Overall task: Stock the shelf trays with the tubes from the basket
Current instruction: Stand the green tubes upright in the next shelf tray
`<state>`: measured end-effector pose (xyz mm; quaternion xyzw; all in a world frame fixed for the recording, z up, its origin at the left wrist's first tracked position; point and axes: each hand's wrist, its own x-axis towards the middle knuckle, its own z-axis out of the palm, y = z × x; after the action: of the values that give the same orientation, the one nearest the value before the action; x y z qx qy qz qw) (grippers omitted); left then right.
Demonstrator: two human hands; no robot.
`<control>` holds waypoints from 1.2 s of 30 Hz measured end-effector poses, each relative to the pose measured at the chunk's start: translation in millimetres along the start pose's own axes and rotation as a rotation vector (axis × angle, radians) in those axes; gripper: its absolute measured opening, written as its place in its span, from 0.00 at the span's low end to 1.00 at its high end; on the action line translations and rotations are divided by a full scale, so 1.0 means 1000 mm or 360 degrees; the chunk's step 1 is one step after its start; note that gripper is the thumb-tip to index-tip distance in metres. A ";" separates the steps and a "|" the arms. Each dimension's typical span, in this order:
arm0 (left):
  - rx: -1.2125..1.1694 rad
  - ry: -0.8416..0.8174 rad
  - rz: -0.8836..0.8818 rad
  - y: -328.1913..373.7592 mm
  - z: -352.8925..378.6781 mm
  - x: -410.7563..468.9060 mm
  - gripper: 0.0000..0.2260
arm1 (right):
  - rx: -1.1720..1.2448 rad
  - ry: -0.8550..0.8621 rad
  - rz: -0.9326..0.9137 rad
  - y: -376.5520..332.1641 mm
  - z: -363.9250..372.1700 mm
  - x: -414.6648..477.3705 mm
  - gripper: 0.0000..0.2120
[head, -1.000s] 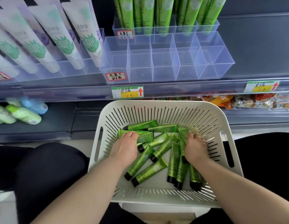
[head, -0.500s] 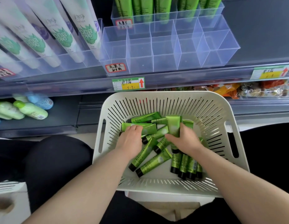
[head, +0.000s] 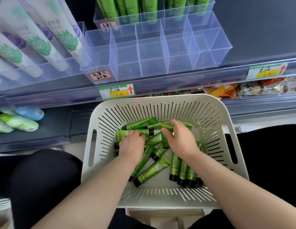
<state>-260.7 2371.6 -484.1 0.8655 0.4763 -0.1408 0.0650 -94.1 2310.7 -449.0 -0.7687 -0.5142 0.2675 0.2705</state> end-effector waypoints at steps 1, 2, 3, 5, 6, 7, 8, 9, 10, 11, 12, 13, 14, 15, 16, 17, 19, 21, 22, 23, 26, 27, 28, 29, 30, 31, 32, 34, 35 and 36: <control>0.0007 0.0001 0.0004 0.000 0.000 -0.001 0.14 | -0.0008 0.0015 -0.0027 -0.002 0.000 0.000 0.12; -0.0014 0.0016 0.0009 -0.001 0.000 -0.002 0.14 | -0.0012 0.0027 -0.0051 -0.003 -0.001 0.001 0.11; -0.0060 0.0044 0.0006 -0.003 -0.001 -0.004 0.15 | -0.0021 0.0036 -0.0075 -0.005 -0.002 0.002 0.10; -0.0220 0.0131 -0.0016 -0.009 -0.006 -0.005 0.14 | -0.0057 0.0039 -0.0116 -0.008 -0.005 0.003 0.09; -0.0315 0.0176 -0.0020 -0.013 -0.011 -0.006 0.12 | -0.0079 0.0039 -0.0127 -0.009 -0.007 0.003 0.09; -0.0411 0.0214 -0.0013 -0.015 -0.016 -0.008 0.11 | -0.0102 0.0043 -0.0135 -0.010 -0.009 0.002 0.09; -0.0497 0.0245 0.0000 -0.017 -0.022 -0.009 0.10 | -0.0130 0.0053 -0.0148 -0.012 -0.012 0.001 0.09; -0.0570 0.0259 0.0006 -0.018 -0.028 -0.012 0.09 | -0.0164 0.0069 -0.0170 -0.014 -0.016 -0.001 0.09; -0.0640 0.0259 0.0001 -0.019 -0.035 -0.016 0.09 | -0.0199 0.0084 -0.0194 -0.016 -0.020 -0.003 0.08; -0.0719 0.0258 -0.0013 -0.019 -0.043 -0.019 0.08 | -0.0232 0.0096 -0.0219 -0.019 -0.025 -0.004 0.08; -0.0813 0.0263 -0.0024 -0.019 -0.050 -0.023 0.08 | -0.0263 0.0105 -0.0245 -0.023 -0.032 -0.006 0.08; -0.0911 0.0276 -0.0025 -0.018 -0.057 -0.027 0.07 | -0.0292 0.0111 -0.0271 -0.027 -0.039 -0.007 0.08; -0.0991 0.0300 -0.0007 -0.016 -0.066 -0.031 0.07 | -0.0311 0.0120 -0.0294 -0.031 -0.047 -0.009 0.08; -0.1042 0.0334 0.0027 -0.013 -0.075 -0.034 0.08 | -0.0321 0.0131 -0.0314 -0.035 -0.055 -0.010 0.08; -0.1073 0.0379 0.0064 -0.010 -0.085 -0.037 0.08 | -0.0330 0.0147 -0.0337 -0.040 -0.063 -0.012 0.08; -0.1093 0.0441 0.0094 -0.007 -0.097 -0.038 0.09 | -0.0349 0.0171 -0.0369 -0.047 -0.073 -0.013 0.08; -0.1133 0.0620 0.0128 -0.001 -0.127 -0.038 0.09 | -0.0422 0.0248 -0.0449 -0.062 -0.094 -0.013 0.09; -0.1237 0.0765 0.0162 0.005 -0.161 -0.036 0.09 | -0.0502 0.0325 -0.0488 -0.080 -0.119 -0.011 0.10; -0.1311 0.0821 0.0183 0.007 -0.179 -0.034 0.09 | -0.0527 0.0353 -0.0494 -0.088 -0.133 -0.010 0.10; -0.1379 0.0885 0.0206 0.010 -0.197 -0.033 0.08 | -0.0542 0.0376 -0.0496 -0.097 -0.146 -0.008 0.10; -0.1590 0.1075 0.0251 0.018 -0.248 -0.027 0.06 | -0.0545 0.0488 -0.0508 -0.122 -0.183 -0.003 0.10; -0.1672 0.1125 0.0257 0.020 -0.263 -0.025 0.07 | -0.0534 0.0552 -0.0518 -0.129 -0.194 -0.001 0.10; -0.1731 0.1178 0.0263 0.022 -0.276 -0.022 0.08 | -0.0516 0.0628 -0.0532 -0.135 -0.205 0.001 0.10; -0.1758 0.1236 0.0267 0.024 -0.288 -0.019 0.09 | -0.0491 0.0713 -0.0552 -0.140 -0.215 0.002 0.10; -0.1775 0.1291 0.0264 0.027 -0.298 -0.015 0.10 | -0.0469 0.0797 -0.0574 -0.143 -0.224 0.004 0.10; -0.1793 0.1336 0.0254 0.029 -0.307 -0.010 0.11 | -0.0458 0.0874 -0.0592 -0.146 -0.233 0.007 0.10; -0.1814 0.1370 0.0240 0.032 -0.314 -0.005 0.12 | -0.0462 0.0940 -0.0598 -0.147 -0.241 0.010 0.10; -0.1861 0.1402 0.0209 0.040 -0.325 0.009 0.13 | -0.0480 0.1042 -0.0579 -0.146 -0.255 0.018 0.11; -0.1880 0.1400 0.0192 0.045 -0.330 0.017 0.13 | -0.0482 0.1075 -0.0567 -0.145 -0.261 0.023 0.11; -0.1890 0.1391 0.0179 0.050 -0.334 0.025 0.13 | -0.0480 0.1095 -0.0557 -0.143 -0.266 0.027 0.11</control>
<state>-144.7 2447.5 -174.9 0.6848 0.4098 0.5017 0.3337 5.9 2345.4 -164.6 -0.7453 -0.5501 -0.1333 0.3523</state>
